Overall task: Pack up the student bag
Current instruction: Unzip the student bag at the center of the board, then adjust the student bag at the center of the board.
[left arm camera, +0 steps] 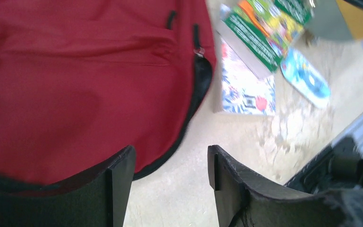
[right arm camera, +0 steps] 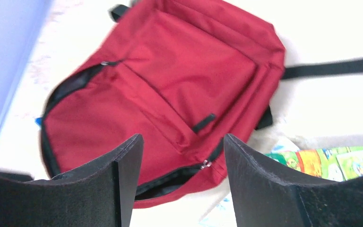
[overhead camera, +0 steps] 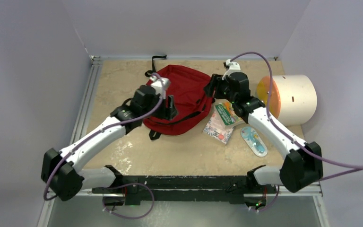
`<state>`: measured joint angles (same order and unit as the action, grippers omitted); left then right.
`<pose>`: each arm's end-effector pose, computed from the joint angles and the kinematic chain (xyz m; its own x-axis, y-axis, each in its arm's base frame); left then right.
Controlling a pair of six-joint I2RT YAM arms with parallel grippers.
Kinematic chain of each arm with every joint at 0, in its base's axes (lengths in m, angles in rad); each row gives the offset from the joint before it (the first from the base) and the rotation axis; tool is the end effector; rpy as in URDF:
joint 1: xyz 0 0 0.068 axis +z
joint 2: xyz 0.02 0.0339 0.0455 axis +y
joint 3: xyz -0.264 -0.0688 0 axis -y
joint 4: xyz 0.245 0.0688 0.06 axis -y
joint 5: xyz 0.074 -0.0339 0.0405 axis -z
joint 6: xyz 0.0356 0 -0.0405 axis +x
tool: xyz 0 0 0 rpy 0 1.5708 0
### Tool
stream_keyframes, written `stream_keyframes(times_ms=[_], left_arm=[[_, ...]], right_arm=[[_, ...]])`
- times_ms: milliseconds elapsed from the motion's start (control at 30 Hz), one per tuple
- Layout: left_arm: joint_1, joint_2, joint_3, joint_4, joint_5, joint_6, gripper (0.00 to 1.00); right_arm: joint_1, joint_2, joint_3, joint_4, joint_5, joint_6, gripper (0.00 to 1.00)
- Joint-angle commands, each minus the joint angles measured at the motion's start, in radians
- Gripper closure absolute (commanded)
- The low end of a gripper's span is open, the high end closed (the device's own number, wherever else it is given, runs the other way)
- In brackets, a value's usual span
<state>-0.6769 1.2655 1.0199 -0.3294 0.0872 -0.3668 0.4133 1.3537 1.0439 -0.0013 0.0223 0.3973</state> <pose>0.2200 -0.1808 0.3044 -0.6399 0.0559 -0.7664 0.4836 0.8043 -0.3452 0.2925 0.1274 0.3202 -0.4063 0.2442 -0.8805 -0.2439 0.8997 0.3621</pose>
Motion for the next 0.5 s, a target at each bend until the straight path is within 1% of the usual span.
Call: stream_keyframes(times_ms=[0, 33, 67, 133, 200, 233, 267, 367, 467], left_arm=[[0.161, -0.123, -0.091, -0.075, -0.038, -0.333, 0.43], [0.193, -0.149, -0.121, -0.091, -0.034, -0.372, 0.45], [0.209, -0.177, -0.149, -0.104, -0.038, -0.407, 0.45], [0.216, -0.234, -0.196, -0.138, -0.075, -0.473, 0.45], [0.218, -0.273, -0.233, -0.183, -0.097, -0.539, 0.45], [0.218, -0.288, -0.251, -0.199, -0.109, -0.572, 0.46], [0.22, -0.299, -0.272, -0.208, -0.107, -0.601, 0.46], [0.22, -0.321, -0.337, -0.213, -0.092, -0.671, 0.47], [0.22, -0.33, -0.406, -0.175, -0.057, -0.699, 0.47]], right_arm=[[0.01, -0.066, -0.036, 0.195, -0.202, -0.087, 0.34], [0.018, -0.062, -0.036, 0.209, -0.285, -0.091, 0.37], [0.037, -0.053, -0.033, 0.217, -0.32, -0.097, 0.4], [0.122, -0.043, -0.025, 0.225, -0.294, -0.135, 0.43], [0.229, -0.034, -0.022, 0.234, -0.225, -0.22, 0.42], [0.262, -0.029, -0.024, 0.242, -0.214, -0.253, 0.41], [0.281, -0.025, -0.028, 0.25, -0.229, -0.293, 0.4], [0.305, -0.023, -0.059, 0.288, -0.338, -0.431, 0.38], [0.316, -0.023, -0.086, 0.313, -0.442, -0.596, 0.36]])
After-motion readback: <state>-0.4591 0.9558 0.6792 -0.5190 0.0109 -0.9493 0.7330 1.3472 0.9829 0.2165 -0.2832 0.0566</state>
